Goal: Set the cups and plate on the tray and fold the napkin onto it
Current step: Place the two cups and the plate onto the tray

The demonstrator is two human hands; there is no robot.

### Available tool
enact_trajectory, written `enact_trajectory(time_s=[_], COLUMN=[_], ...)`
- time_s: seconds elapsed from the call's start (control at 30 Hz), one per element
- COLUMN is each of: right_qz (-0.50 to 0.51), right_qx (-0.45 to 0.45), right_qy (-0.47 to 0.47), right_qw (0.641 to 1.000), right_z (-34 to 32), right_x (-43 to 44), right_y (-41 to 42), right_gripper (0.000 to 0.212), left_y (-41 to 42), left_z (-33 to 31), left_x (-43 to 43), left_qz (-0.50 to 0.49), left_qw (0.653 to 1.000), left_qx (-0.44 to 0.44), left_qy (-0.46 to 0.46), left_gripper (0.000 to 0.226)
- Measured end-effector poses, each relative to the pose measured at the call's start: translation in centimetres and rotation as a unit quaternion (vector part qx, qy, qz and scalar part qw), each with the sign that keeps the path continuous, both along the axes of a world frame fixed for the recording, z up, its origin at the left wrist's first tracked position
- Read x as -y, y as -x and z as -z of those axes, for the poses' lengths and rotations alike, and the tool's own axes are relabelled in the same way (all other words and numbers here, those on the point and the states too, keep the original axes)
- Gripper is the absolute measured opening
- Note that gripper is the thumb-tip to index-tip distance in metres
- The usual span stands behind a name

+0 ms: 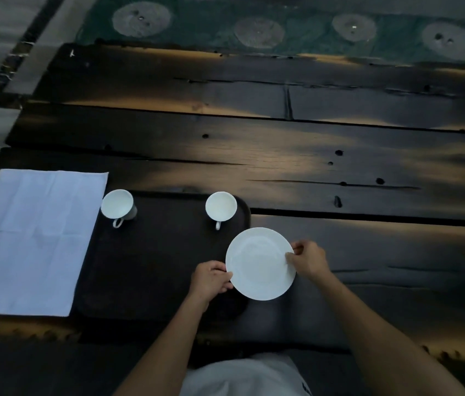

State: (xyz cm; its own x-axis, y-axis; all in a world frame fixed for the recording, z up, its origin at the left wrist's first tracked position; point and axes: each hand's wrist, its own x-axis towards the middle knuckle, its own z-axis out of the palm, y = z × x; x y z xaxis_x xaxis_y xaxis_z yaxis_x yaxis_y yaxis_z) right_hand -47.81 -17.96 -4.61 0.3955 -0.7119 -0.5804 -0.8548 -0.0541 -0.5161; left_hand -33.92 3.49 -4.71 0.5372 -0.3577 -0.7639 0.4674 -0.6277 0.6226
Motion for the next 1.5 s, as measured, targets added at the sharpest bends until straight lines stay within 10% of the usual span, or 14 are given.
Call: enact_trajectory(time_s=[0.53, 1.5], right_qz=[-0.018, -0.210], right_qx=[-0.010, -0.133], right_qy=[0.008, 0.088], right_qw=[1.000, 0.965], right_z=[0.7, 2.8], right_x=[-13.5, -9.7], right_y=[-3.5, -8.1], right_gripper=[0.017, 0.020], left_y=[-4.4, -5.0], left_z=[0.7, 2.3], left_x=[-12.4, -10.3], left_qz=[-0.011, -0.069], left_qw=[1.000, 0.997], left_qx=[-0.006, -0.021], left_qy=[0.006, -0.036], left_gripper=[0.027, 0.037])
